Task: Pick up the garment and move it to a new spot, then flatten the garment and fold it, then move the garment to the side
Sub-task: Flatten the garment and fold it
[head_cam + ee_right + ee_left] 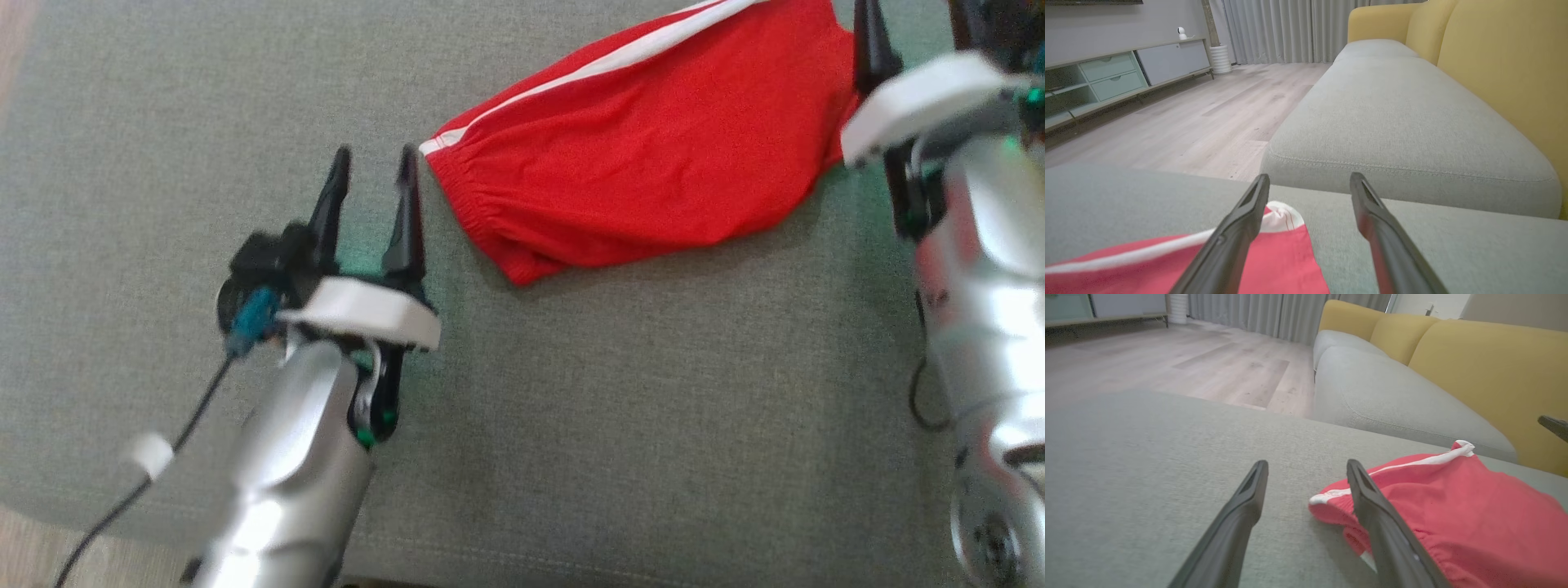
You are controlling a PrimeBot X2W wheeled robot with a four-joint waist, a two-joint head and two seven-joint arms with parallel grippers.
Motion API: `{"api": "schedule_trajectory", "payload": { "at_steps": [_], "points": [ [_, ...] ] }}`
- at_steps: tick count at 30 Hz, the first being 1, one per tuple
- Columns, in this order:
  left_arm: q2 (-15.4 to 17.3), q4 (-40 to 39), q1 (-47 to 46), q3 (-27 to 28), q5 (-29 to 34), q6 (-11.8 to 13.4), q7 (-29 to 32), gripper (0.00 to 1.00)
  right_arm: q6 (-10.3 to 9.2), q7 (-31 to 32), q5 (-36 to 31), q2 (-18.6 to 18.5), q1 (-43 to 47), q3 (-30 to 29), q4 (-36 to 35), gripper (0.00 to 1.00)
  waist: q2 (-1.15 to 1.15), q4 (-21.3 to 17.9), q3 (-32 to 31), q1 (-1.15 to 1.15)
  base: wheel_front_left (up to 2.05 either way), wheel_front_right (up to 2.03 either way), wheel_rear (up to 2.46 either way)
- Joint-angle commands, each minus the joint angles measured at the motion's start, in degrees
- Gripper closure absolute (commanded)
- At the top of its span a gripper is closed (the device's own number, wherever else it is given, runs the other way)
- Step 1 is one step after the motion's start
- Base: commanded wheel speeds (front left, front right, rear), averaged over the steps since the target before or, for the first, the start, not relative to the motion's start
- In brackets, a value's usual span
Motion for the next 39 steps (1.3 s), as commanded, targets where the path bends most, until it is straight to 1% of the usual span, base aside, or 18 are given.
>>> {"api": "schedule_trajectory", "payload": {
  "at_steps": [1,5,8,12,17,21,22,23,27,32,33,39],
  "points": [
    [1.14,-3.18,2.03,3.18,2.32,1.15,-0.53,0.0,0.18,-0.61,-1.35,0.58,2.53,-0.11,-2.12,0.0,0.0,0.02,-0.57,0.01,0.0,0.0,0.0],
    [1.14,-7.51,7.06,5.49,4.89,2.46,-0.53,0.0,0.18,-0.61,-4.39,-0.24,5.83,-1.87,-1.07,0.0,0.0,0.88,-1.01,0.01,0.0,0.0,0.0],
    [1.14,-9.31,8.99,5.76,5.12,2.53,-0.53,0.0,0.18,-0.61,-6.36,-1.01,6.28,-2.49,0.16,0.0,0.0,1.69,-0.94,0.01,0.0,0.0,0.0],
    [1.14,-11.63,11.2,5.39,5.33,2.6,-0.53,0.0,0.18,-0.5,-9.08,-1.83,6.22,-5.92,4.3,0.0,0.0,3.48,-0.6,0.01,0.0,0.0,0.0],
    [1.14,-12.79,12.43,5.91,5.76,2.94,-0.53,0.0,0.18,2.28,-10.55,-0.48,5.68,-9.37,9.55,0.0,0.0,4.73,-0.65,0.01,0.0,0.0,0.0],
    [1.14,-13.07,12.96,6.58,6.27,2.99,-0.53,0.0,0.18,2.67,-8.78,1.65,5.35,-10.56,12.98,0.0,0.0,4.8,-1.05,0.01,0.0,0.0,0.0],
    [1.14,-13.06,13.09,6.76,6.46,2.98,-0.53,0.0,0.18,2.78,-8.07,2.03,5.34,-10.62,13.74,0.4,0.0,4.68,-1.22,0.01,0.0,0.0,0.0],
    [1.14,-13.03,13.25,6.96,6.64,2.97,-0.53,0.0,0.18,2.86,-7.52,2.3,5.41,-10.51,14.35,1.0,0.0,4.51,-1.45,0.01,0.0,0.0,0.0],
    [1.14,-12.74,14.35,7.57,7.37,2.83,-0.53,0.0,0.18,1.94,-4.61,3.15,6.2,-10.53,15.53,1.0,0.0,3.35,-3.04,0.01,0.0,0.0,0.0],
    [1.14,-12.34,16.75,8.63,9.31,2.38,-0.53,0.0,0.18,-0.38,0.56,4.24,9.72,-10.2,13.32,1.0,0.0,0.52,-7.04,0.01,0.0,0.0,0.0],
    [1.14,-12.29,17.51,8.94,9.79,2.32,-0.53,0.0,0.18,-0.5,1.84,4.48,11.12,-9.83,12.5,1.0,0.0,-0.26,-8.09,0.01,0.0,0.0,0.0],
    [1.14,-11.56,23.29,11.9,11.91,1.7,-0.53,0.0,0.18,-0.6,10.23,5.3,23.1,-6.63,2.58,1.0,0.0,-5.79,-14.36,0.01,0.0,0.0,0.0]
  ]
}}
